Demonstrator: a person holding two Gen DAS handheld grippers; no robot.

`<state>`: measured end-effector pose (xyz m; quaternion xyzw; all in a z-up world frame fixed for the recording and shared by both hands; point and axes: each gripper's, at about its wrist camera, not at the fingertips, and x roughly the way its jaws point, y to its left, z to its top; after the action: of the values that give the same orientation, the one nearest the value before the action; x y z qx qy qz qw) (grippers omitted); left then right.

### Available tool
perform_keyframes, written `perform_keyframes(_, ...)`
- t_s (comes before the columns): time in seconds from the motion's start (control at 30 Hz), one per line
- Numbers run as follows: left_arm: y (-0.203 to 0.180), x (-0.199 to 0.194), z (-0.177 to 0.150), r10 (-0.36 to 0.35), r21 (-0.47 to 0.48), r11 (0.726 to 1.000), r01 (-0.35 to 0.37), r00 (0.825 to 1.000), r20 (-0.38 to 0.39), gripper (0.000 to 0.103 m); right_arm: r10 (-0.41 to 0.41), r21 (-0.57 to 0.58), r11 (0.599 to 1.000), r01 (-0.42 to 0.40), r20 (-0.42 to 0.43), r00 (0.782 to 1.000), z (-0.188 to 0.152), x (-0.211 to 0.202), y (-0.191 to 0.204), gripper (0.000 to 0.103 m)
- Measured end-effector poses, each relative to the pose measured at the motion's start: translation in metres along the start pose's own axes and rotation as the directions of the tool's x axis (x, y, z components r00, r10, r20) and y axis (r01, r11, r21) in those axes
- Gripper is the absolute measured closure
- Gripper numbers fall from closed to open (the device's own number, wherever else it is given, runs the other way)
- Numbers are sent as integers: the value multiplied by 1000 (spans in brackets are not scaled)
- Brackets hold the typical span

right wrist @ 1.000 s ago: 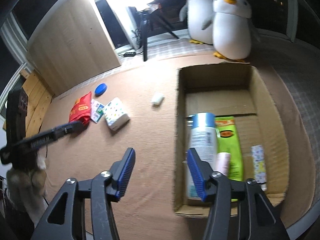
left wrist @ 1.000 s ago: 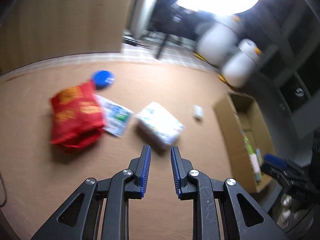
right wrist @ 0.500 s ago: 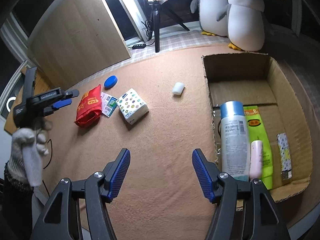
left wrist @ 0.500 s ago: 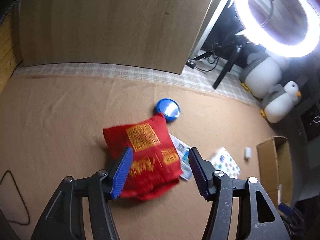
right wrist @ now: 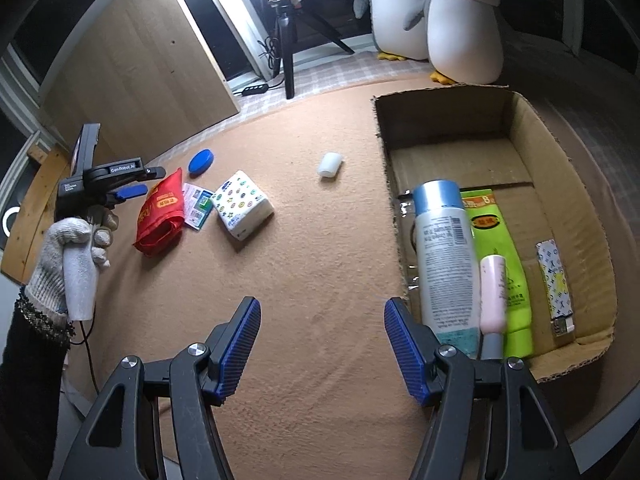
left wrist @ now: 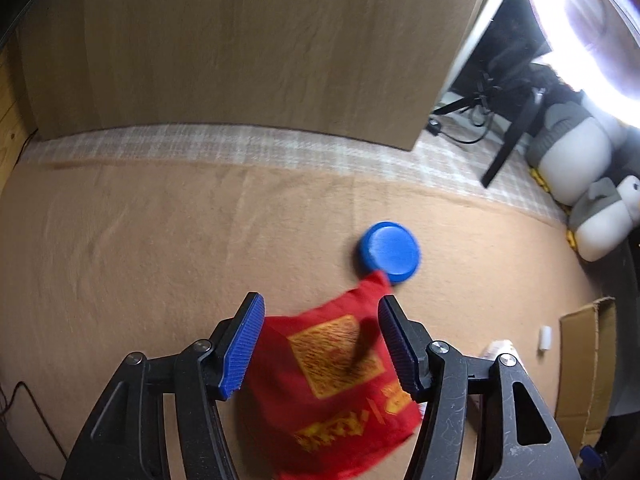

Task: Organize objects
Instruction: 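Move the left tool to the red drawstring bag and close on it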

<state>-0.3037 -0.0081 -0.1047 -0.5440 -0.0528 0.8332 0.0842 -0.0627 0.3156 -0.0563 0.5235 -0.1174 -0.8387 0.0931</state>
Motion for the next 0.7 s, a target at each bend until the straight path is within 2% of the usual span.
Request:
perform_keyframes(0.2,8,7,-15,-19,3,1000,19,1000,0,52,-4,-4,1000,4,-2,1000,3,2,1,43)
perform_keyframes(0.5,12,-1,-63,-71,-28,997,71,997,-7,53,30,-50,998,-31,-10,999,9,9,20,42)
perform_keyframes(0.7,-5,-13,-107,-91,-8,996,91,996,-5,54,61,-69,996,-62,-27,998,8,18,29,42)
